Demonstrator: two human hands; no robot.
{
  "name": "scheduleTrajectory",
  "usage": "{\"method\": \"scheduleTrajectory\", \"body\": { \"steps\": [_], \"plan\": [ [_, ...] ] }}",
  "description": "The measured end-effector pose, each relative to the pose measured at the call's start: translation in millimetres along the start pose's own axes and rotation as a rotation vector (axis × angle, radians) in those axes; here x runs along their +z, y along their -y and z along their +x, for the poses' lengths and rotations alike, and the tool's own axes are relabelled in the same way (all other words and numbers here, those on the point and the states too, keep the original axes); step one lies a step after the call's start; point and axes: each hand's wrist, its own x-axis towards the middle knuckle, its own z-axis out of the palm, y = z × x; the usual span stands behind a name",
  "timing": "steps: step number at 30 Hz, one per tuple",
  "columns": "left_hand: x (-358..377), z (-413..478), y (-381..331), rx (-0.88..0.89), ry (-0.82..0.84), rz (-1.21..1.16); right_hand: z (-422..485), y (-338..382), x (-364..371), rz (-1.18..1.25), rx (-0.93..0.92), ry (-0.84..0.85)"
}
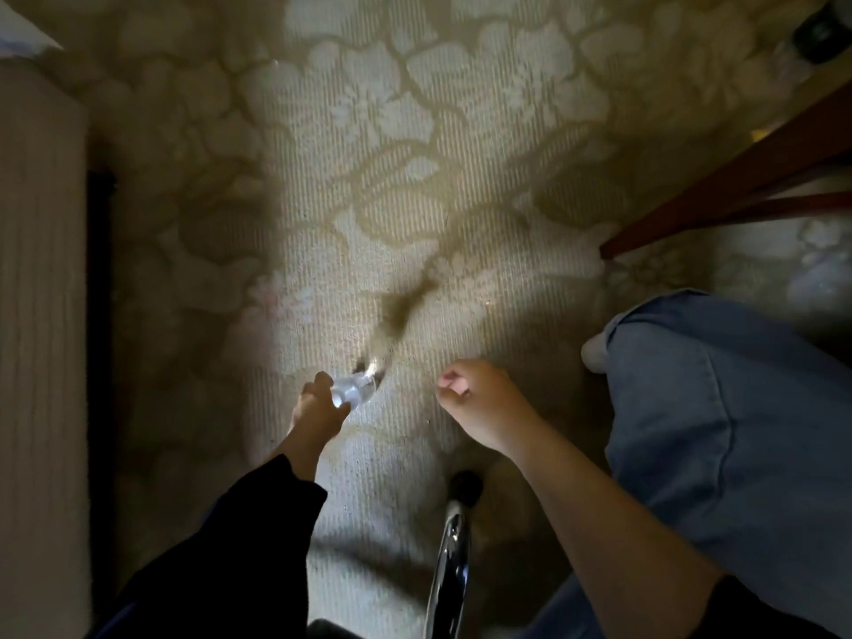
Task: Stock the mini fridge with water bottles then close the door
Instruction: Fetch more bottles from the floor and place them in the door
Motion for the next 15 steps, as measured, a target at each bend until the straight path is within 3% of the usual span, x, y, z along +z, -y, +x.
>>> {"method": "scheduleTrajectory", "body": {
  "steps": [7, 15],
  "plan": [
    [5, -3, -22, 0.031, -0.06, 0.038, -1, 2, -7, 0.049, 0.007, -0.016],
    [-14, -41, -53, 0.305, -0.048, 0.083, -47, -8, -33, 0.05, 0.082, -0.097]
  ]
}}
